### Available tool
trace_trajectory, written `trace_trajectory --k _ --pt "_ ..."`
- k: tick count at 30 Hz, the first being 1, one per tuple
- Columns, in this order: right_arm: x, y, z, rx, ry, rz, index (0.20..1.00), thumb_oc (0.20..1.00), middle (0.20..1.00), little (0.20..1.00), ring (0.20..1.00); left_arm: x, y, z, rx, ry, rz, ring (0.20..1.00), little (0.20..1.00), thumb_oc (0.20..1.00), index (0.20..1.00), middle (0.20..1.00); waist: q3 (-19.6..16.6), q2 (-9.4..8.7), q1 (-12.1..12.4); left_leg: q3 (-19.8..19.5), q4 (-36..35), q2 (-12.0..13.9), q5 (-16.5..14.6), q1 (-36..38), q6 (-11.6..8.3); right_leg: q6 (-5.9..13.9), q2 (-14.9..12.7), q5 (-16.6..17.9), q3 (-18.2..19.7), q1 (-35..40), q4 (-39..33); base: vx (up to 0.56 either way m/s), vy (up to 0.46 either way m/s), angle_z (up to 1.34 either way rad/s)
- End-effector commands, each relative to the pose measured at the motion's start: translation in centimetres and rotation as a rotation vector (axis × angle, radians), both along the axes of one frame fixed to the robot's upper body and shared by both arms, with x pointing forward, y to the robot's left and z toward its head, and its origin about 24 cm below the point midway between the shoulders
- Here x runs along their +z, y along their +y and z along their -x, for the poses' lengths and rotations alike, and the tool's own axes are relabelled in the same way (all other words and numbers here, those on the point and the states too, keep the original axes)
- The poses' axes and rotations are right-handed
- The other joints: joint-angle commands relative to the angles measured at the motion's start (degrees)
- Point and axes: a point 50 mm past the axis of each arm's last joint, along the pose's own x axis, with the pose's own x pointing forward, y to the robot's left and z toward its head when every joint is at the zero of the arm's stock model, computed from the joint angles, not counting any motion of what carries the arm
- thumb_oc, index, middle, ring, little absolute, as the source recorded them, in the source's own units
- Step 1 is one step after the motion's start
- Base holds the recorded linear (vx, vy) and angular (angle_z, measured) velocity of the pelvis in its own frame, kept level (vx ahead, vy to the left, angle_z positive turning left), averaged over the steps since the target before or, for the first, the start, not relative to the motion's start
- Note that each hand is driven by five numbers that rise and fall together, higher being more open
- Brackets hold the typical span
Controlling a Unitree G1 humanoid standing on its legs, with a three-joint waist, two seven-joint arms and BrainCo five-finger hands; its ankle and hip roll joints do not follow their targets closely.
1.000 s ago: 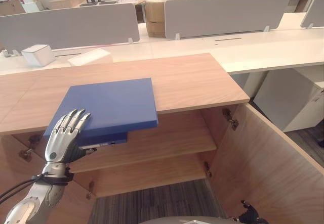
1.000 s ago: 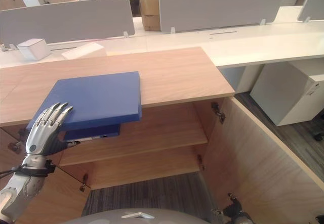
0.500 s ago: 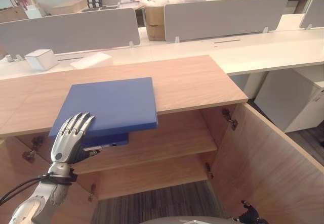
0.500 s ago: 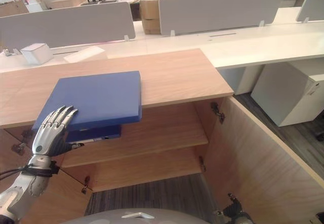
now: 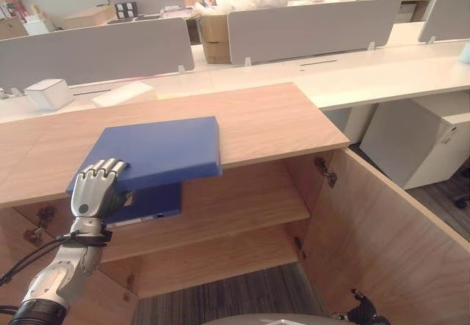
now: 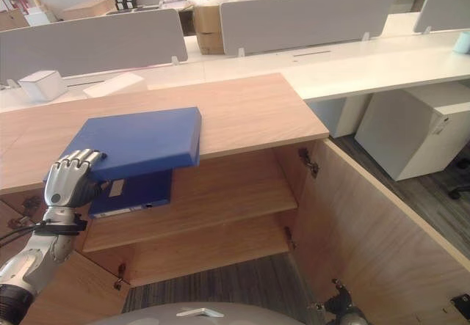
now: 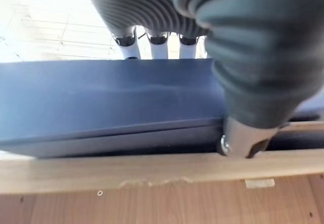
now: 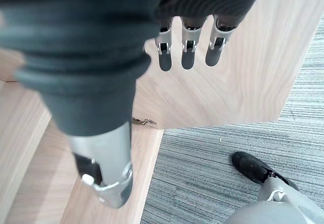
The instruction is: Put the empty folder in the office cabinet
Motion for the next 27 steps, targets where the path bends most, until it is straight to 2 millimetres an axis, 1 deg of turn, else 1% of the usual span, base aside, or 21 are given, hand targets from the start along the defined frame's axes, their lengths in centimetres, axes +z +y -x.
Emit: trace_trajectory --k 1,5,6,7,9,10,13,14,15,16,18,22,23,24,25,26,27 --pt "1.1 0.3 -4.0 0.003 -0.144 -0.001 1.000 1.000 1.000 1.000 1.000 2.9 1.6 -1.3 0.019 -0.084 -0.052 0.200 0.200 0.200 0.200 0.200 1.64 -1.97 -0.34 -2.92 0.08 -0.63 -3.47 0.29 -0.38 0.34 -2.32 -2.38 -1.43 2.44 0.37 0.00 0.005 -0.04" --pt "1.1 0.5 -4.1 0.001 -0.154 -0.006 1.000 1.000 1.000 1.000 1.000 5.0 1.6 -1.5 0.005 -0.191 -0.053 0.200 0.200 0.200 0.200 0.200 1.56 -2.03 -0.29 -3.09 0.08 -0.70 -3.52 0.33 -0.41 0.33 -2.34 -2.43 -1.49 2.55 0.36 0.00 0.001 -0.01" --pt "1.1 0.5 -4.1 0.001 -0.154 -0.006 1.000 1.000 1.000 1.000 1.000 5.0 1.6 -1.5 0.005 -0.191 -0.053 0.200 0.200 0.200 0.200 0.200 1.56 -2.03 -0.29 -3.09 0.08 -0.70 -3.52 0.33 -0.41 0.33 -2.34 -2.43 -1.49 2.55 0.36 0.00 0.000 0.00" --pt "1.2 0.5 -4.1 -0.001 -0.158 -0.007 1.000 1.000 1.000 1.000 1.000 5.5 1.5 -1.5 0.001 -0.211 -0.052 0.200 0.200 0.200 0.200 0.200 1.55 -2.06 -0.28 -3.10 0.08 -0.74 -3.54 0.31 -0.41 0.34 -2.36 -2.43 -1.47 2.58 0.34 0.00 0.000 0.00" --pt "1.4 0.7 -4.7 0.004 -0.185 -0.017 1.000 1.000 1.000 1.000 1.000 7.0 1.1 -1.5 -0.027 -0.274 -0.033 0.200 0.200 0.200 0.200 0.200 1.58 -2.17 -0.08 -3.12 0.08 -0.79 -3.56 0.26 -0.42 0.38 -2.41 -2.40 -1.56 2.59 0.32 0.00 0.000 0.00" --pt "1.5 0.8 -4.8 0.007 -0.191 -0.021 1.000 1.000 1.000 1.000 1.000 7.7 0.8 -1.4 -0.041 -0.317 0.006 0.200 0.200 0.200 0.200 0.200 1.53 -2.26 0.04 -3.16 0.08 -0.86 -3.55 0.26 -0.43 0.37 -2.44 -2.38 -1.59 2.61 0.30 0.00 0.000 0.00" --pt "1.5 0.9 -4.9 0.012 -0.198 -0.027 1.000 1.000 1.000 1.000 1.000 8.3 0.6 -1.3 -0.051 -0.351 0.047 0.200 0.200 0.200 0.200 0.200 1.52 -2.35 0.04 -3.23 0.08 -0.89 -3.53 0.24 -0.42 0.37 -2.48 -2.37 -1.60 2.60 0.29 0.00 0.000 0.00" --pt "1.8 1.0 -5.3 0.033 -0.215 -0.032 1.000 1.000 1.000 1.000 1.000 10.0 0.0 -1.3 -0.090 -0.437 0.118 0.200 0.200 0.200 0.200 0.200 1.51 -2.52 0.27 -3.42 0.08 -0.93 -3.45 0.15 -0.36 0.31 -2.55 -2.31 -1.58 2.65 0.31 0.00 0.000 0.00" --pt "1.8 1.0 -5.3 0.034 -0.215 -0.032 1.000 1.000 1.000 1.000 1.000 10.1 0.0 -1.2 -0.089 -0.437 0.120 0.200 0.200 0.200 0.200 0.200 1.53 -2.49 0.21 -3.42 0.08 -0.93 -3.44 0.16 -0.36 0.31 -2.56 -2.31 -1.58 2.65 0.32 0.00 0.000 0.00" --pt "1.9 1.2 -5.5 0.048 -0.221 -0.037 1.000 1.000 1.000 1.000 1.000 11.2 -0.3 -1.1 -0.113 -0.492 0.146 0.200 0.200 0.200 0.200 0.200 1.49 -2.59 0.37 -3.51 0.08 -0.95 -3.45 0.12 -0.34 0.28 -2.55 -2.34 -1.63 2.69 0.32 0.00 0.000 0.00" --pt "2.3 1.6 -6.1 0.084 -0.245 -0.053 1.000 1.000 1.000 1.000 1.000 12.5 -0.7 -0.7 -0.142 -0.561 0.198 0.200 0.200 0.200 0.200 0.200 1.61 -2.84 0.47 -3.71 0.08 -1.01 -3.41 0.01 -0.34 0.27 -2.59 -2.36 -1.70 2.72 0.32 0.00 0.000 0.00" --pt "3.0 1.8 -6.9 0.136 -0.286 -0.075 1.000 1.000 1.000 1.000 1.000 14.0 -1.9 -0.5 -0.216 -0.638 0.329 0.200 0.200 0.200 0.200 0.200 1.85 -3.21 0.57 -4.11 0.08 -1.28 -3.43 -0.21 -0.12 0.32 -2.73 -2.30 -1.93 2.69 0.36 0.00 0.000 0.00" --pt "3.0 1.8 -6.9 0.136 -0.286 -0.075 1.000 1.000 1.000 1.000 1.000 14.0 -1.9 -0.5 -0.216 -0.638 0.329 0.200 0.200 0.200 0.200 0.200 1.85 -3.21 0.57 -4.11 0.08 -1.28 -3.43 -0.21 -0.12 0.32 -2.73 -2.30 -1.93 2.69 0.36 -0.02 0.020 0.06" --pt "3.9 1.9 -7.8 0.157 -0.338 -0.093 1.000 1.000 1.000 1.000 1.000 14.6 -2.6 0.0 -0.275 -0.664 0.420 0.200 0.200 0.200 0.200 0.200 2.10 -3.48 0.69 -4.29 0.08 -1.51 -3.52 -0.37 0.05 0.42 -2.90 -2.14 -2.05 2.60 0.38 -0.01 0.022 0.05" --pt "4.1 1.8 -8.0 0.160 -0.348 -0.099 1.000 1.000 1.000 1.000 1.000 14.7 -2.6 0.1 -0.281 -0.668 0.446 0.200 0.200 0.200 0.200 0.200 2.12 -3.43 0.68 -4.33 0.08 -1.61 -3.53 -0.39 0.12 0.45 -3.00 -2.13 -2.08 2.58 0.40 -0.02 0.030 0.06" --pt "4.9 2.0 -8.6 0.173 -0.390 -0.120 1.000 1.000 1.000 1.000 1.000 14.9 -2.9 0.2 -0.308 -0.676 0.484 0.200 0.200 0.200 0.200 0.200 2.26 -3.57 0.66 -4.39 0.08 -1.68 -3.53 -0.47 0.19 0.53 -3.10 -2.04 -2.12 2.47 0.40 -0.01 0.016 0.05" --pt "4.9 1.8 -8.6 0.172 -0.389 -0.120 1.000 1.000 1.000 1.000 1.000 15.0 -2.9 0.2 -0.310 -0.673 0.489 0.200 0.200 0.200 0.200 0.200 2.24 -3.51 0.67 -4.41 0.08 -1.73 -3.52 -0.49 0.22 0.55 -3.15 -2.03 -2.14 2.47 0.41 -0.03 0.034 0.04"
